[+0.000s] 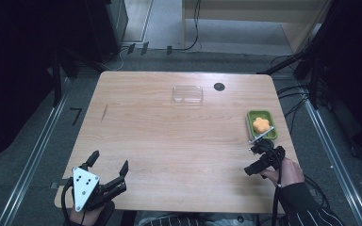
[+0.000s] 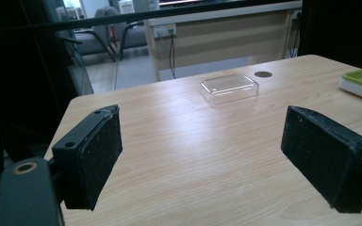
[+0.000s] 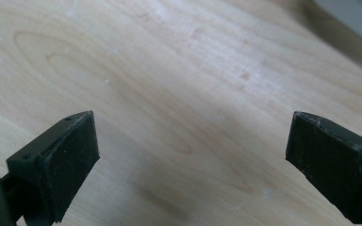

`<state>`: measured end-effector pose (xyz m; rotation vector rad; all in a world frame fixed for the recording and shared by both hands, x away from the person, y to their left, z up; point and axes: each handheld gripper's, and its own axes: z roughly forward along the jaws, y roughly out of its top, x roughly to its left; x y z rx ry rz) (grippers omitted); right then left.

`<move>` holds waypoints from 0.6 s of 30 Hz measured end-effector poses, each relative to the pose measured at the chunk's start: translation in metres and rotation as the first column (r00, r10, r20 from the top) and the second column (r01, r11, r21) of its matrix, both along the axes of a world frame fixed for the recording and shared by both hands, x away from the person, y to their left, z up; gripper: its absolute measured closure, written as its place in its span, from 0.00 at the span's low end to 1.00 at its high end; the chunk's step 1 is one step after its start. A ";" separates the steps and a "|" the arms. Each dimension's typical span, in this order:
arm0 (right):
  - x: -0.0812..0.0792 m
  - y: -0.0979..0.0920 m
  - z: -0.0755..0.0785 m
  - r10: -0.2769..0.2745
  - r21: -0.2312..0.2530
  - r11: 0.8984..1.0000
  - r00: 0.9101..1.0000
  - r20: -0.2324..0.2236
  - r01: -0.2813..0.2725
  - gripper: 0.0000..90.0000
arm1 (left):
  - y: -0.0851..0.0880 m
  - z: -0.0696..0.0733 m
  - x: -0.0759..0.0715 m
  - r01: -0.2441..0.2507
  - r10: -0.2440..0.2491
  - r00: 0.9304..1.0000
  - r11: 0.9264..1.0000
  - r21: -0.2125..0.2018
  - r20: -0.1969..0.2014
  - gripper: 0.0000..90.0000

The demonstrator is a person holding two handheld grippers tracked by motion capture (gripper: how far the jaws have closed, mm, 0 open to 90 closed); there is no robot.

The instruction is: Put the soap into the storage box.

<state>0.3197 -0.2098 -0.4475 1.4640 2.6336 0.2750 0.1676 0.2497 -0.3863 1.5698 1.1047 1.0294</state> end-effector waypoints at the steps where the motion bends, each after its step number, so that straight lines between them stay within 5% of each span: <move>1: -0.003 0.001 -0.001 0.003 -0.002 1.000 1.000 -0.002 -0.003 0.04 | 0.000 0.000 0.000 -0.001 0.001 1.000 1.000 -0.001 0.000 0.15; 18: -0.038 0.001 -0.012 0.033 0.000 0.999 0.999 -0.004 -0.033 0.04 | -0.001 0.000 0.000 -0.001 0.001 1.000 1.000 -0.001 -0.002 0.15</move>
